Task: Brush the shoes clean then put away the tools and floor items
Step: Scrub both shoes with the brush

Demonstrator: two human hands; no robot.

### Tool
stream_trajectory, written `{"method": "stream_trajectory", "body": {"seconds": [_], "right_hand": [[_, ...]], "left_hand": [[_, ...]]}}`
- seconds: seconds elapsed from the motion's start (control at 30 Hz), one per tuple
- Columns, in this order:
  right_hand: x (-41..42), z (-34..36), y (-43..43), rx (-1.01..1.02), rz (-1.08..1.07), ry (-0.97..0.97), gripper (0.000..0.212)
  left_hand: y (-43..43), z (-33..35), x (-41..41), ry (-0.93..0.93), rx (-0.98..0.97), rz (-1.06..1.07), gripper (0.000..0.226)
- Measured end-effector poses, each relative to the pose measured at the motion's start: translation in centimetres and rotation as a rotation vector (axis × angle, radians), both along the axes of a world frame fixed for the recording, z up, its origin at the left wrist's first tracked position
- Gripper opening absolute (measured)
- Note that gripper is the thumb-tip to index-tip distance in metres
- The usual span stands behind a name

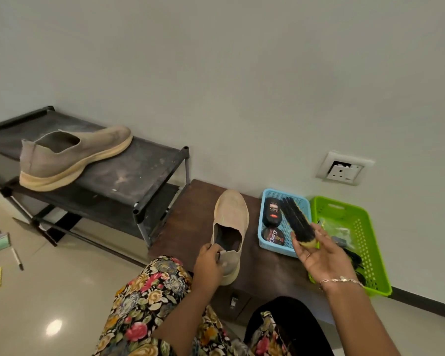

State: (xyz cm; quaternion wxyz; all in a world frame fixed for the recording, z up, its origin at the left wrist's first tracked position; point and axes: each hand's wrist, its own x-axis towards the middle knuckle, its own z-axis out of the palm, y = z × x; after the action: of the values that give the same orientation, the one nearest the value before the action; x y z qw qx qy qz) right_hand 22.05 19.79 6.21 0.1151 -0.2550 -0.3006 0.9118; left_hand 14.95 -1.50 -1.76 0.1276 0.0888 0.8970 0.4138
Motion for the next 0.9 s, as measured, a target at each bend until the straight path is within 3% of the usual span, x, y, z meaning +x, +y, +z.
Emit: {"method": "stream_trajectory", "body": {"seconds": [0.03,0.1,0.3,0.47,0.57,0.7,0.8,0.9], "right_hand": [[0.2,-0.3,-0.7,-0.02,-0.014,0.031,0.059],[0.1,-0.8,-2.2,-0.058,-0.062,0.067,0.074],[-1.1,-2.0,-7.4,-0.027,-0.086,0.158,0.066],[-1.9,-2.7,-10.4,0.008,0.114,0.113,0.079],[-1.6,-3.5,-11.4,0.054,0.176,0.106,0.073],[-0.9,-4.7,-12.0,0.06,0.186,0.029,0.101],[-0.2,-5.2,-12.2,0.073,0.206,-0.005,0.096],[0.1,-6.0,-11.9,0.111,0.231,-0.01,0.107]], "left_hand": [[-0.3,0.1,0.0,-0.005,0.007,-0.012,0.016],[-1.0,0.1,-0.1,0.006,0.011,-0.04,0.016],[-4.6,-0.2,-1.4,0.043,-0.016,0.037,0.022],[-6.2,-0.3,-1.7,0.022,-0.094,0.011,0.022],[-7.0,-0.1,-1.0,0.014,-0.099,0.017,0.023],[-7.5,0.2,-0.1,0.007,-0.094,0.056,0.02],[-6.9,1.2,0.3,0.1,0.004,0.134,0.016],[-5.1,2.2,0.1,0.12,0.266,0.27,0.025]]}}
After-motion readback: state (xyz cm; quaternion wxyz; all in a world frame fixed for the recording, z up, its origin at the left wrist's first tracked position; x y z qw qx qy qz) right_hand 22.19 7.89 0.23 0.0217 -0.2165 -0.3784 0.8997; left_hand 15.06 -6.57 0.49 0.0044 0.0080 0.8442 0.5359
